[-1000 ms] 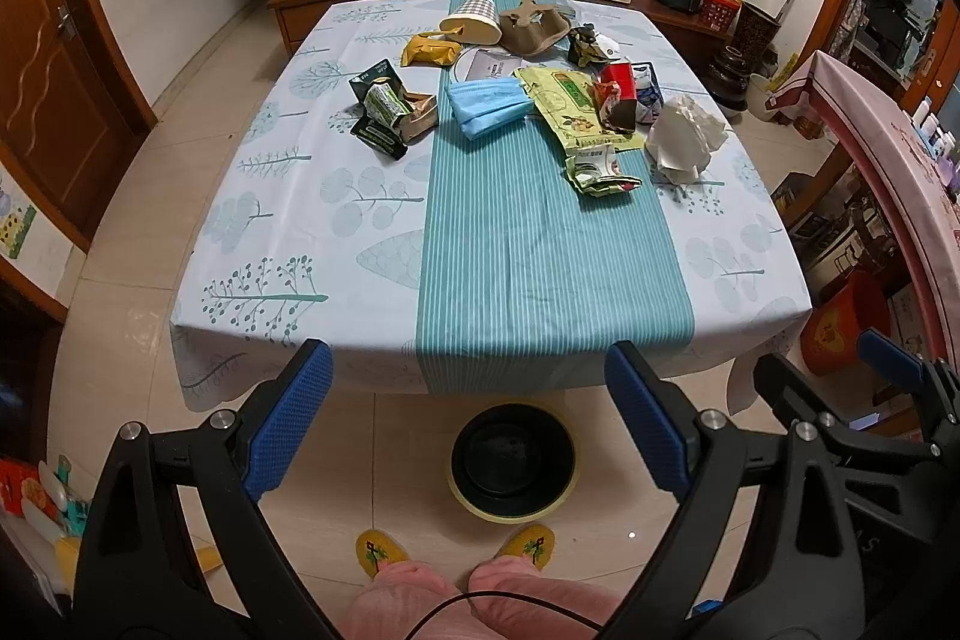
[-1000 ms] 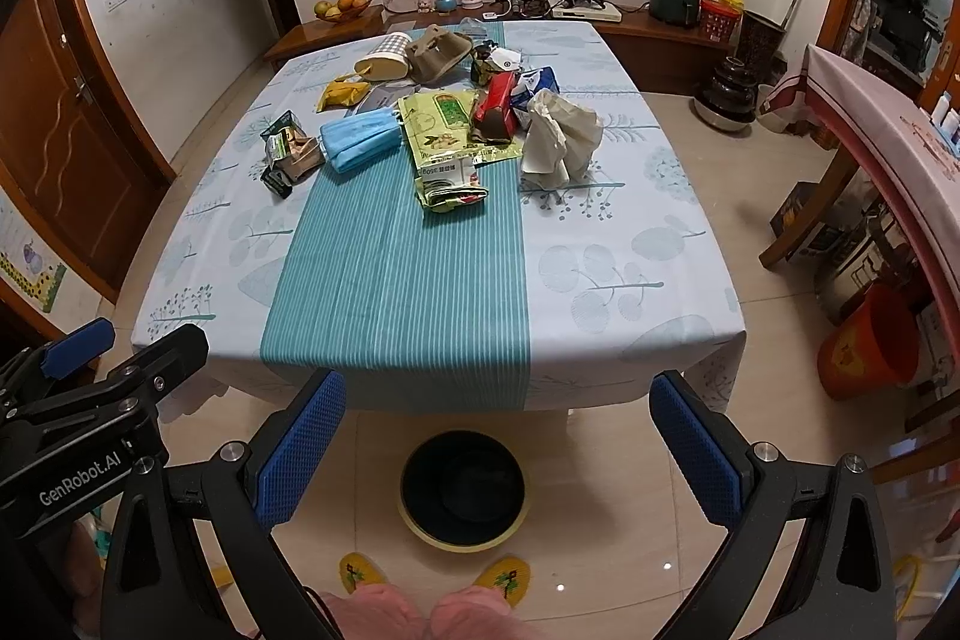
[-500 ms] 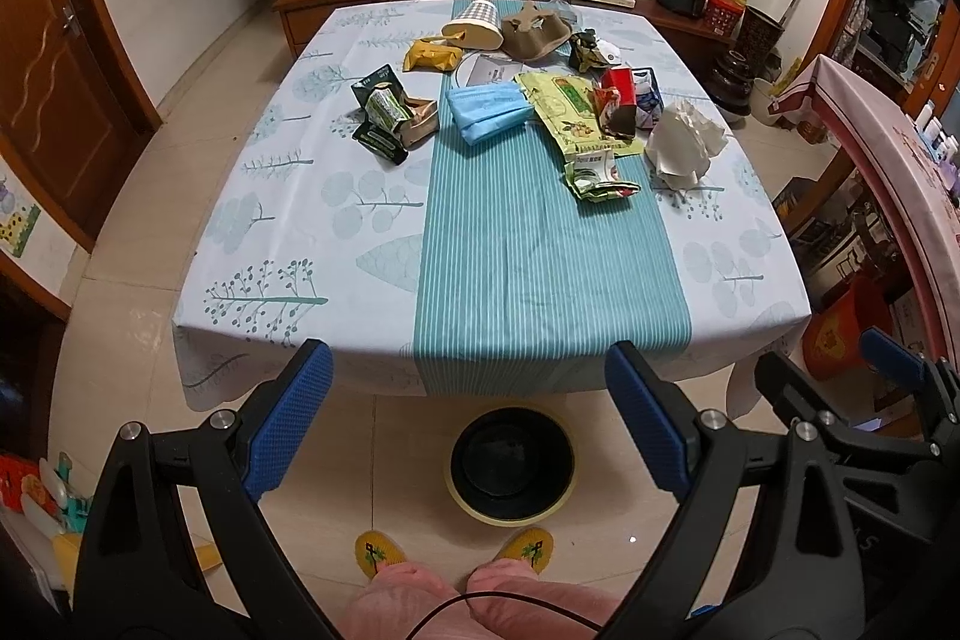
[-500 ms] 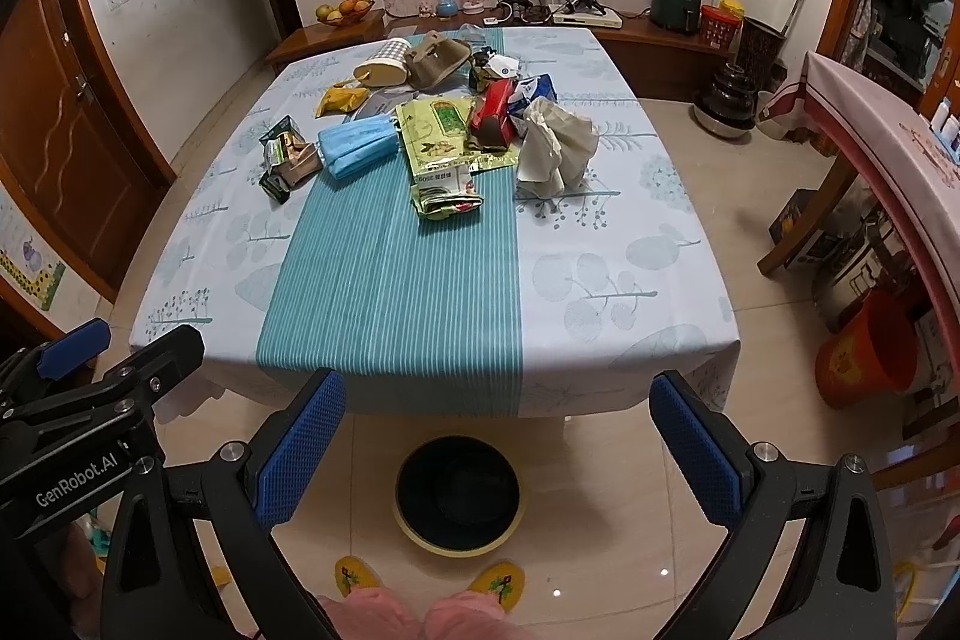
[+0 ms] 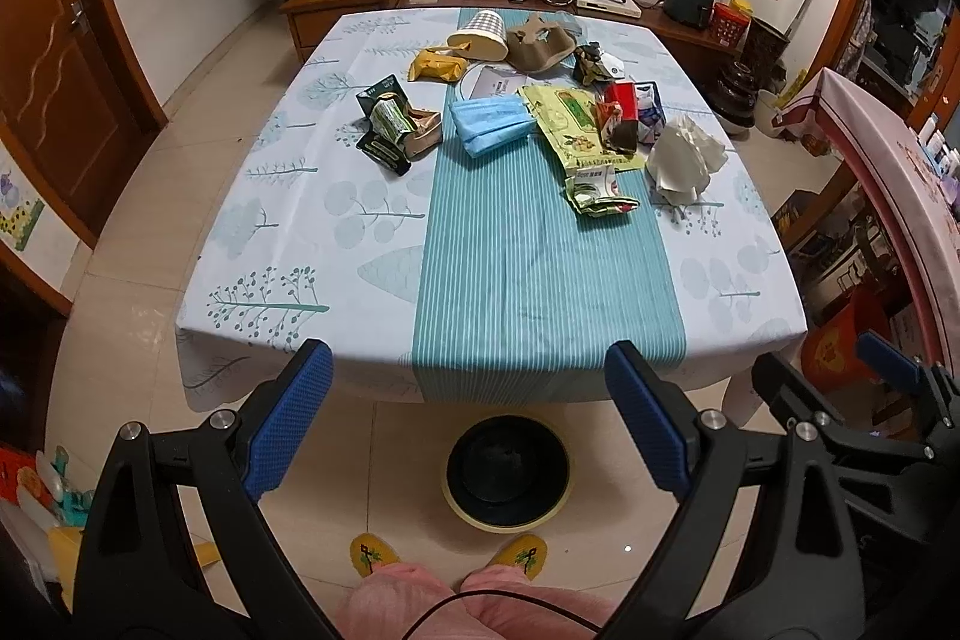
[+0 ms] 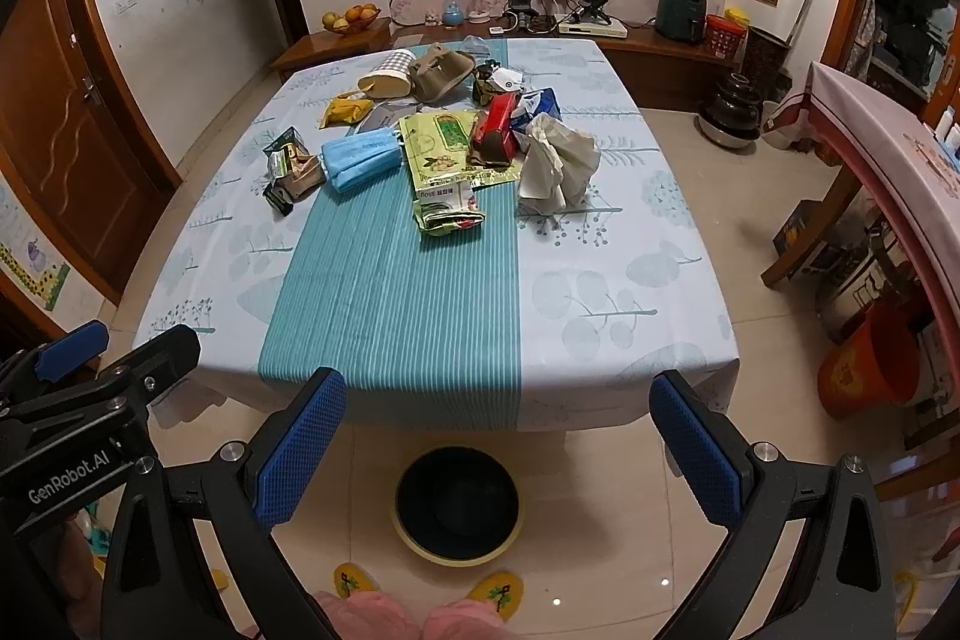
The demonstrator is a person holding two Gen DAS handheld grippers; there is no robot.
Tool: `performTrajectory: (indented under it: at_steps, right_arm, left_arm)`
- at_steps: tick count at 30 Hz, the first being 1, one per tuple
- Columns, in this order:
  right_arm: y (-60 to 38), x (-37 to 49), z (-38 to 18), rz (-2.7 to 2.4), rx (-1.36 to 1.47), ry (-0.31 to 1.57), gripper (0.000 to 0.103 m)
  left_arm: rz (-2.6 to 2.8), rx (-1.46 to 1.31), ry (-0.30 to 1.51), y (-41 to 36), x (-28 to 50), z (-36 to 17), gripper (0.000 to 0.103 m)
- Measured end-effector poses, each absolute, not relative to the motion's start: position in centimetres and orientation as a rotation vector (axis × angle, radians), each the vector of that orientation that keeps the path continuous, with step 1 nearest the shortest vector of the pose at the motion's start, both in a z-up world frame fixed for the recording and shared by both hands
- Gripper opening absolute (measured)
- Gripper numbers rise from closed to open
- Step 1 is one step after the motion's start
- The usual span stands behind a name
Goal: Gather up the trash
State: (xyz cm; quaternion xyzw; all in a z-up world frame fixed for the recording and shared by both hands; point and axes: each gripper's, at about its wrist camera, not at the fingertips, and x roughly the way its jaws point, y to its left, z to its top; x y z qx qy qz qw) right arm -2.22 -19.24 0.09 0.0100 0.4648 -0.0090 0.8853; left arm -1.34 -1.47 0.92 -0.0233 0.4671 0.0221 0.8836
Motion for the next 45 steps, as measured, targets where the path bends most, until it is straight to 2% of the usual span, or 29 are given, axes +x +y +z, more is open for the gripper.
performTrajectory:
  at_steps: [15,19,22,26,30,32,37,45]
  right_arm:
    - [-17.4,0.7,1.0,0.013,0.021,0.927,0.1]
    - [-16.3,2.9,1.2,0.021,0.017,0.92,0.094]
    - [-15.2,5.3,1.5,0.03,0.018,0.927,0.083]
    - [-13.5,9.2,1.5,0.032,0.042,0.954,0.082]
    - [-12.2,13.9,0.7,0.032,0.114,0.995,0.081]
    - [-11.6,16.0,0.0,0.034,0.153,1.019,0.078]
    - [-9.5,22.2,-2.9,0.037,0.239,1.093,0.074]
    - [-8.1,29.0,-8.2,0.014,0.37,1.186,0.073]
  left_arm:
    - [0.074,-0.041,0.946,0.9,0.7,2.1,0.091]
    - [0.073,-0.047,0.946,2.8,3.2,2.3,0.091]
    - [0.061,-0.066,0.961,4.7,6.0,2.4,0.091]
    - [0.046,-0.115,1.012,7.9,11.0,2.0,0.091]
    - [0.038,-0.203,1.08,11.3,16.6,0.6,0.091]
    - [0.037,-0.235,1.115,12.7,19.5,-0.6,0.091]
    - [0.027,-0.3,1.228,14.9,25.9,-4.9,0.078]
    - [-0.004,-0.384,1.385,15.7,30.5,-11.4,0.074]
